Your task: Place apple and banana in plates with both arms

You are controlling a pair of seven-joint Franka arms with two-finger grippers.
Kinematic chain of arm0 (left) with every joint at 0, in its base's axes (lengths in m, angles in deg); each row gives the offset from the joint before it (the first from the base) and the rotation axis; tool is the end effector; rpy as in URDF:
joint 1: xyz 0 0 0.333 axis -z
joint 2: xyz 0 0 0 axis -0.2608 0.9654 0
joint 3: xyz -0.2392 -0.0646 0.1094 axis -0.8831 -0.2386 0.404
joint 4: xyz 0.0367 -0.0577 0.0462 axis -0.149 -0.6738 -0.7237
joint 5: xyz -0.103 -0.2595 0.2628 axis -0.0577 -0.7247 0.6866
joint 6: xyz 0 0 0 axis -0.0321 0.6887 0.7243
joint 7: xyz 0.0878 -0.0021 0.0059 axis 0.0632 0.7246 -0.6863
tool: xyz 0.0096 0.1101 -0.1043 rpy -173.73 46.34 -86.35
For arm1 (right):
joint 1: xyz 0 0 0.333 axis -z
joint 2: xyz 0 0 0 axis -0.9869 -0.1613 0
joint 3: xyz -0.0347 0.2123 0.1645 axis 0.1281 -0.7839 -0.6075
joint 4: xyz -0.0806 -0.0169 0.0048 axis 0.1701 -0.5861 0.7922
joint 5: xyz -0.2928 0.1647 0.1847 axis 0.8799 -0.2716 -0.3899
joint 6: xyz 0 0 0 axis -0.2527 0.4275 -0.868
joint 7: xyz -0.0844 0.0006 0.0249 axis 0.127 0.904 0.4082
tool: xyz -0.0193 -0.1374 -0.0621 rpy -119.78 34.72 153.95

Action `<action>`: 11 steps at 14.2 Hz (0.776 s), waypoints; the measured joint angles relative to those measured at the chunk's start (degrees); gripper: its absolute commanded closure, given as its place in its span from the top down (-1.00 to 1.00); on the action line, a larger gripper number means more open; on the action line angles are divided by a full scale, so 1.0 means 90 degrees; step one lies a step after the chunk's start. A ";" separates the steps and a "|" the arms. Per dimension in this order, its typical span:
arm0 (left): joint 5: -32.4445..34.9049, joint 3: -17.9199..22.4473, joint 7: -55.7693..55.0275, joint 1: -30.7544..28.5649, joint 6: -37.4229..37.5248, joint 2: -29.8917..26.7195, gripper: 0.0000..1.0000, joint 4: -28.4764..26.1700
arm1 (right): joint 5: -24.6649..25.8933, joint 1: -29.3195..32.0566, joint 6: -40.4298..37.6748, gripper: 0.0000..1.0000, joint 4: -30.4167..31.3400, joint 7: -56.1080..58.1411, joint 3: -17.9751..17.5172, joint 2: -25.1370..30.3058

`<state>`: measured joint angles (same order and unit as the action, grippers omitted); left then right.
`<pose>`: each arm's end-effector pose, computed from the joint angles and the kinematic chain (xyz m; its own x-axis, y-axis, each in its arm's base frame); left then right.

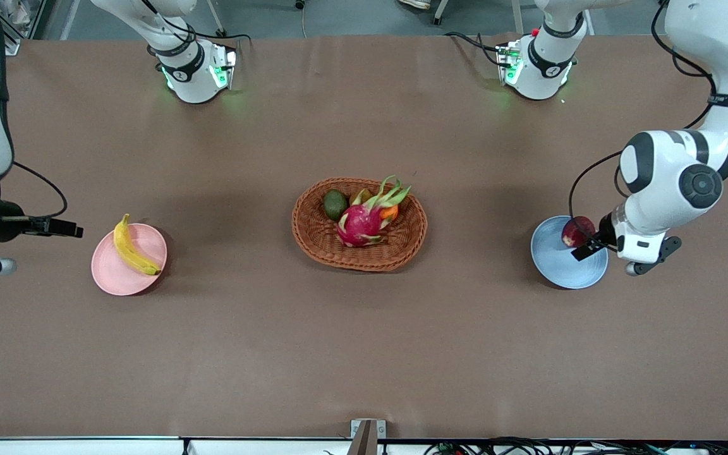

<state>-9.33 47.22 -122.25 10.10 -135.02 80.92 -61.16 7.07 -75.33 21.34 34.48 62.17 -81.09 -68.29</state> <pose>0.5557 -0.0008 0.2107 0.8457 0.5336 -0.0112 0.5337 -0.8457 0.0037 0.5840 -0.0906 0.3818 0.9772 -0.0831 -0.1956 -0.0975 -0.9931 -0.0654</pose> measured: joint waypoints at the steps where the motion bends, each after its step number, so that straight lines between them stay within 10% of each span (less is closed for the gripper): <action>1: 0.0000 0.0000 0.0081 -0.0010 0.0201 -0.0166 1.00 0.0019 | 0.0026 -0.0108 -0.0428 1.00 -0.0331 -0.0123 -0.0001 0.0051; 11: 0.0001 0.0006 0.2132 -0.0036 0.2353 -0.1843 1.00 0.0852 | 0.0211 -0.0269 -0.1758 1.00 -0.1737 -0.0264 0.0015 0.0028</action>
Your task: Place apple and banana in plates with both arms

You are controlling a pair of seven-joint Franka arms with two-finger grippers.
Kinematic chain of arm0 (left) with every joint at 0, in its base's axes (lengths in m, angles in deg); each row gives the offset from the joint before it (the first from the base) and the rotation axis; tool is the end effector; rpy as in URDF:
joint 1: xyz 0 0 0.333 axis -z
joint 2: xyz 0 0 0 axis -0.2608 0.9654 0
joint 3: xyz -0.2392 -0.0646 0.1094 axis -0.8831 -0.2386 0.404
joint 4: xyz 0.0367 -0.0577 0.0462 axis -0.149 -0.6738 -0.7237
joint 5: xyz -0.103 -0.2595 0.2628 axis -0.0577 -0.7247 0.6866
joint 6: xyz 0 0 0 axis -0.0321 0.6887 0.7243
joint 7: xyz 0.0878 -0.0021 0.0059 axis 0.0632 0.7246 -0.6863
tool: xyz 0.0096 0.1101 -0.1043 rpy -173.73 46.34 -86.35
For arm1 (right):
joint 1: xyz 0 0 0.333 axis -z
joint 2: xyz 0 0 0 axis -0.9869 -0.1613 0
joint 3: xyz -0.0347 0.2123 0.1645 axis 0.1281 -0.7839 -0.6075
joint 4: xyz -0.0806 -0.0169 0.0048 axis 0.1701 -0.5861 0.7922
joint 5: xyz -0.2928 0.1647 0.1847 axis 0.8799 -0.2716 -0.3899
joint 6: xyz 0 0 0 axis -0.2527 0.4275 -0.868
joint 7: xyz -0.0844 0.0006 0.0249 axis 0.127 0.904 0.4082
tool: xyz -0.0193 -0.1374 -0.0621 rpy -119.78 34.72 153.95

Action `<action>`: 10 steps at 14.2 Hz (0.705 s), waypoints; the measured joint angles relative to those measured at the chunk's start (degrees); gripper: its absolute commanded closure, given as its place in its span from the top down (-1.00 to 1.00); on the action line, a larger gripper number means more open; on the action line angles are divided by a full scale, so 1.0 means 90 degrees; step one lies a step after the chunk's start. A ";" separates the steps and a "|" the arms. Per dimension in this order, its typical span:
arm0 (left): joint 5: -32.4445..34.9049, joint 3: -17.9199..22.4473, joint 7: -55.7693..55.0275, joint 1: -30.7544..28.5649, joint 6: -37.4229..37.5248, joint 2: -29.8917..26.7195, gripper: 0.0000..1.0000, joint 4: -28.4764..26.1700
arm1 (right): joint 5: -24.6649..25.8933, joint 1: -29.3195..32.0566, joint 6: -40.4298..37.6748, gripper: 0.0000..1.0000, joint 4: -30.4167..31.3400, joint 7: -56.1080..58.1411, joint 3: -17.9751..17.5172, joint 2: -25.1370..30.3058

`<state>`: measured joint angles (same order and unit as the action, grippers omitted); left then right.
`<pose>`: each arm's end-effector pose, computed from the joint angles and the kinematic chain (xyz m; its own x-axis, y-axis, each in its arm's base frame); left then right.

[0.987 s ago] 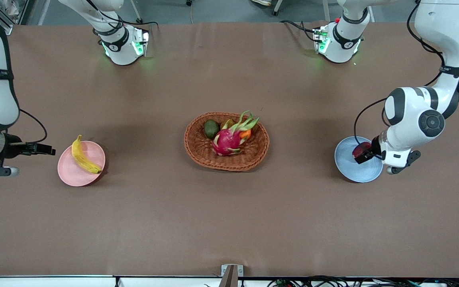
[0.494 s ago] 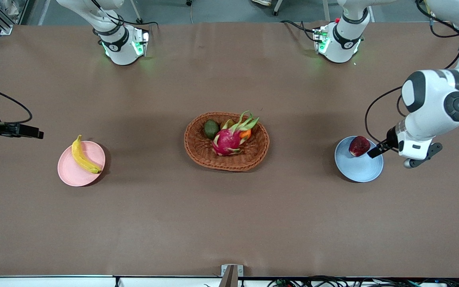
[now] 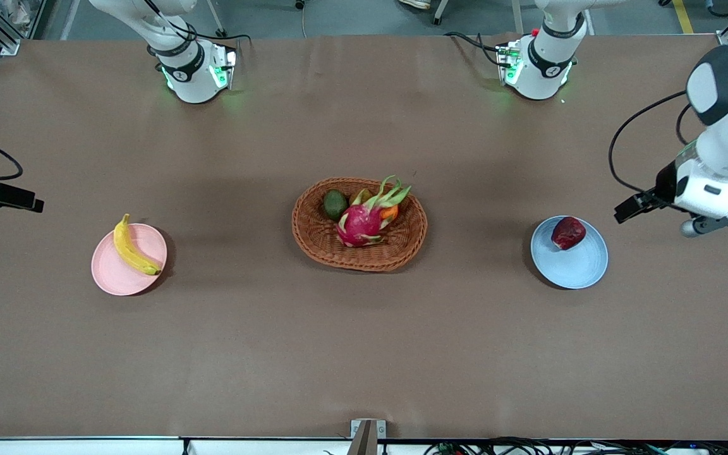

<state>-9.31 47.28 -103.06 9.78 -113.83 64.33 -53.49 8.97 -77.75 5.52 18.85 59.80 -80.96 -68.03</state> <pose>0.5471 0.0050 0.3976 0.9708 0.2351 0.0484 0.2358 -0.9717 -0.0096 0.5778 -0.0675 0.4881 0.9774 -0.0722 -0.1985 -0.0790 -0.9965 -0.0265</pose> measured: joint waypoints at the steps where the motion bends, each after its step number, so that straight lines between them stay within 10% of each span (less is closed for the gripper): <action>1: 0.0000 0.0010 0.0373 -0.0008 0.0137 -0.0100 1.00 0.0082 | -0.0004 -0.0029 -0.0061 1.00 -0.0005 -0.0001 -0.0010 -0.0001; 10: -0.0128 -0.0022 0.1453 0.0025 0.1007 -0.0281 1.00 0.1617 | 0.0077 -0.0241 0.0286 1.00 0.0789 -0.0238 -0.0013 0.0766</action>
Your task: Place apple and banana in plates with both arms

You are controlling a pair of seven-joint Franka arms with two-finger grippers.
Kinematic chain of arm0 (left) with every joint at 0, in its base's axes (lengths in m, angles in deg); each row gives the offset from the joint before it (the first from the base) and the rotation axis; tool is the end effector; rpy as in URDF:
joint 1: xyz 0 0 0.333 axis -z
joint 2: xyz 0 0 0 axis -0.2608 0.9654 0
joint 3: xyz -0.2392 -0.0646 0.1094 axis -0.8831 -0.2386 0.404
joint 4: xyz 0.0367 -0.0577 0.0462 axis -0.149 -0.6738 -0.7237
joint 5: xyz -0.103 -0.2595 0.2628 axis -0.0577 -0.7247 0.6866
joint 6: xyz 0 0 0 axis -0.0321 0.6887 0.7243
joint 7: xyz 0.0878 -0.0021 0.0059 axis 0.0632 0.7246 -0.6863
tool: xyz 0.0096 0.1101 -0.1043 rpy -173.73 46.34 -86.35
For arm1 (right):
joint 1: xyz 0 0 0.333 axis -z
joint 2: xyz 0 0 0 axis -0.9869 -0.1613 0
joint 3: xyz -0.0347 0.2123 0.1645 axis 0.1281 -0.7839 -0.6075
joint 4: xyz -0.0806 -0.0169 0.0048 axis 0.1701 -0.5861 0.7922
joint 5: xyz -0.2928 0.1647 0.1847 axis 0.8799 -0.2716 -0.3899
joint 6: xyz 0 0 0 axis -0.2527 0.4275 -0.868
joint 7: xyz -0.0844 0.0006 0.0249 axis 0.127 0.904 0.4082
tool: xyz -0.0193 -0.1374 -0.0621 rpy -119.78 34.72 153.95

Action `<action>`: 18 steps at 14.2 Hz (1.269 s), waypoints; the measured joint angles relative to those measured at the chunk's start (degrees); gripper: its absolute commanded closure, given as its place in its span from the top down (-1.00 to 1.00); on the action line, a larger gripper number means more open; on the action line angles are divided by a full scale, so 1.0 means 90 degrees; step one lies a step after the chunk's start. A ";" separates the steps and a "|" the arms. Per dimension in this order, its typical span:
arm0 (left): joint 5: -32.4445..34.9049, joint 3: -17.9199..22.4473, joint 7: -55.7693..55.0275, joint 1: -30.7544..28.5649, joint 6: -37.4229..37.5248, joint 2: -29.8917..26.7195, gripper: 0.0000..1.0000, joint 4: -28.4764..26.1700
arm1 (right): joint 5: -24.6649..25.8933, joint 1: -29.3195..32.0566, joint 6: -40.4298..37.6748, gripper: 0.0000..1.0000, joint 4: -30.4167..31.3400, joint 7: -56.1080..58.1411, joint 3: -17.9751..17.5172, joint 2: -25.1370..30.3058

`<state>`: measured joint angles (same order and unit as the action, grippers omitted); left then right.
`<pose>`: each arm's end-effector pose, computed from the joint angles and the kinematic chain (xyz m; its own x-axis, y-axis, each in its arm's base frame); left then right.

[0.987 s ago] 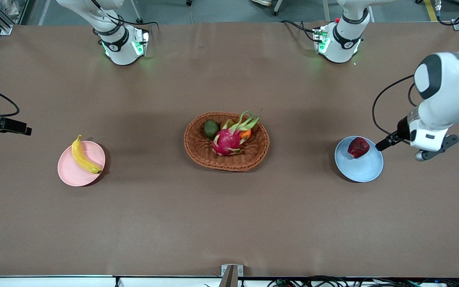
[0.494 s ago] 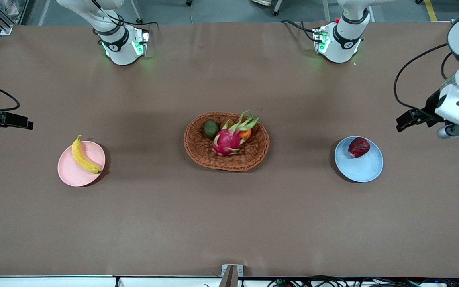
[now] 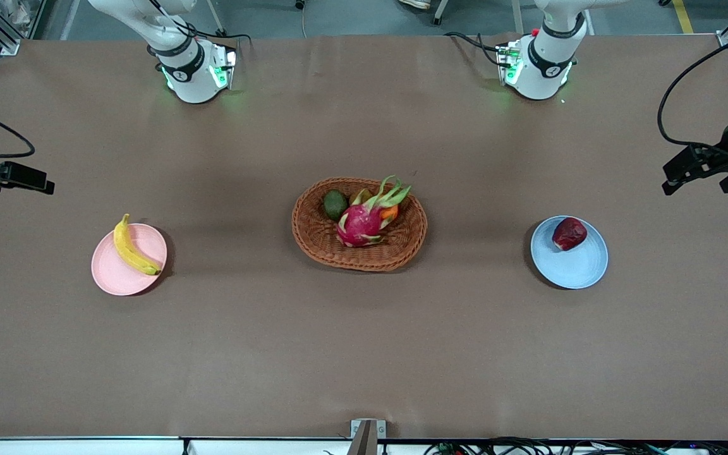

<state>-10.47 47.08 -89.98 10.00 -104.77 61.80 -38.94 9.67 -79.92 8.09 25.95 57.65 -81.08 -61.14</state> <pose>0.5559 -0.0022 0.5290 0.9829 0.0090 0.1837 0.0099 -0.9999 -0.0040 0.5571 -0.0469 0.5054 0.9844 -0.0744 -0.1593 -0.0780 -0.9968 -0.0164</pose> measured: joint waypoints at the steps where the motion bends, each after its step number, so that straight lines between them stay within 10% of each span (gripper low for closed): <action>1: -0.0053 -0.0005 0.0000 0.0010 0.0023 0.0003 1.00 0.0172 | 0.0000 -0.0016 0.0055 1.00 0.0221 -0.0110 -0.0001 0.0184; 18: -0.0086 -0.0002 0.0199 -0.0020 0.0867 0.0096 1.00 0.0619 | 0.0006 -0.0097 -0.0212 1.00 0.0868 -0.0258 0.0004 0.1511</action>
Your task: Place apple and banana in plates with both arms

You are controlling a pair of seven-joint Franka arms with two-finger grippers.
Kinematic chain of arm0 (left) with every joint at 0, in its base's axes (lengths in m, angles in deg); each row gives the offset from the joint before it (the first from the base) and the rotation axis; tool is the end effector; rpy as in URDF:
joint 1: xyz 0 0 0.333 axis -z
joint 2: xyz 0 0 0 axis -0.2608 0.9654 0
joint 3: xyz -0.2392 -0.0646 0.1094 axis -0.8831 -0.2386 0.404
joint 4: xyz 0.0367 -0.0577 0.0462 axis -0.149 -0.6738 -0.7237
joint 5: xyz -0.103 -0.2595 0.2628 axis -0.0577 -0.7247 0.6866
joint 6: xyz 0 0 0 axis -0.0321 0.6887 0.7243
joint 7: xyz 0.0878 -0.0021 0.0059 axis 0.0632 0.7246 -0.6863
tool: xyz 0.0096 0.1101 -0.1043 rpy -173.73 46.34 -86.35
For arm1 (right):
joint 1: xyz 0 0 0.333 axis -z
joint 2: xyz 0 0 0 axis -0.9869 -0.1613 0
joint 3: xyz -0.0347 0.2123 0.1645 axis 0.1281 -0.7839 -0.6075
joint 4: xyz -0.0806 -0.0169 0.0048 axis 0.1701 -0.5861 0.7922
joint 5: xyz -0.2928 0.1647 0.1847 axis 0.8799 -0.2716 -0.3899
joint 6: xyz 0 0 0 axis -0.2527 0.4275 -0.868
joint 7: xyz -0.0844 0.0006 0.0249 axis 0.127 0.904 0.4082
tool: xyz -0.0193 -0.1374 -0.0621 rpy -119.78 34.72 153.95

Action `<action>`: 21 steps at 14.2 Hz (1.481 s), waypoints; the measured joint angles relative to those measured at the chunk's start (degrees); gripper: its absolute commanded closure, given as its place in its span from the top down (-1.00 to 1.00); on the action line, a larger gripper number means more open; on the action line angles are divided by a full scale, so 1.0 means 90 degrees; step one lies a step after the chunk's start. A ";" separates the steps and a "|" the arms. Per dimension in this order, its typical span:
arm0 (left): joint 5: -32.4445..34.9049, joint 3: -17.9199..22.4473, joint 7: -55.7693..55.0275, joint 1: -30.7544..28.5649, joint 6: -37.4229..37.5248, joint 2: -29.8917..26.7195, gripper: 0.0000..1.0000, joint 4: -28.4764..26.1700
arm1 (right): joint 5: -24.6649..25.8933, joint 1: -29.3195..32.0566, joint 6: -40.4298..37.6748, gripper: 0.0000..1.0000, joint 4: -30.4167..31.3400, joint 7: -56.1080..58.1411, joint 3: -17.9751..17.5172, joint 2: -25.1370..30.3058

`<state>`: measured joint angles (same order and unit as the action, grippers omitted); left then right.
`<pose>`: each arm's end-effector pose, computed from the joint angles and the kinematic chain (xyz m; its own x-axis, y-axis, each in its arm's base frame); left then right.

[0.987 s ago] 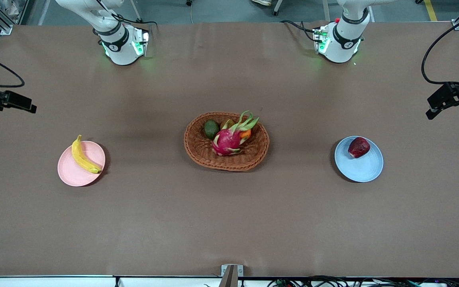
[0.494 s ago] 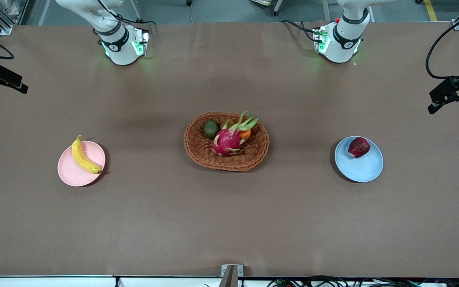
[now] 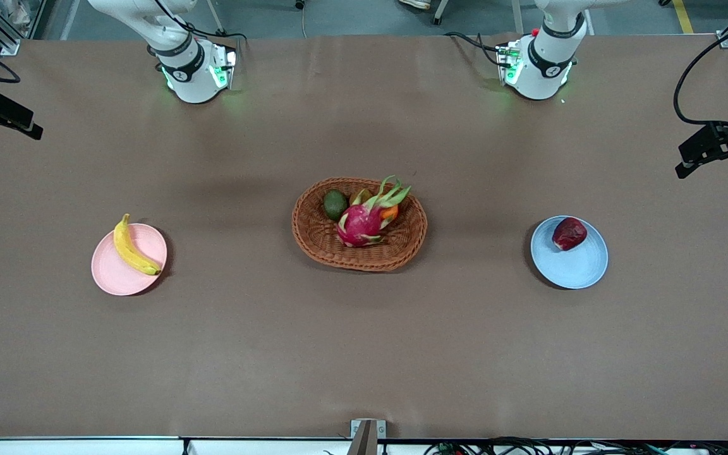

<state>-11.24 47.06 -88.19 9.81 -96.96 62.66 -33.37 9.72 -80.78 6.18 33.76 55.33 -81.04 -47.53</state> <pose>0.5471 -0.0024 0.5531 0.9913 -0.0172 0.1304 -0.0182 -0.9998 0.0061 0.4951 -0.0381 0.5686 0.9907 -0.0986 -0.0937 -0.1018 -0.9944 -0.0300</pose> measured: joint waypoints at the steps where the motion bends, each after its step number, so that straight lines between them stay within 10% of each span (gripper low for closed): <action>1: 0.0000 -0.0003 -0.0011 0.0000 0.0003 0.0000 1.00 0.0000 | 0.0039 0.0000 0.0001 1.00 0.0015 0.0013 -0.0004 0.0040; 21: 0.0000 -0.0003 -0.0013 0.0000 0.0016 0.0005 1.00 0.0001 | 0.0201 -0.0064 -0.0029 1.00 0.0028 0.0476 -0.0105 0.0139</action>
<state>-11.24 47.03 -88.31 9.81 -96.81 62.70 -33.37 11.53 -81.36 5.92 34.02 59.61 -81.99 -46.28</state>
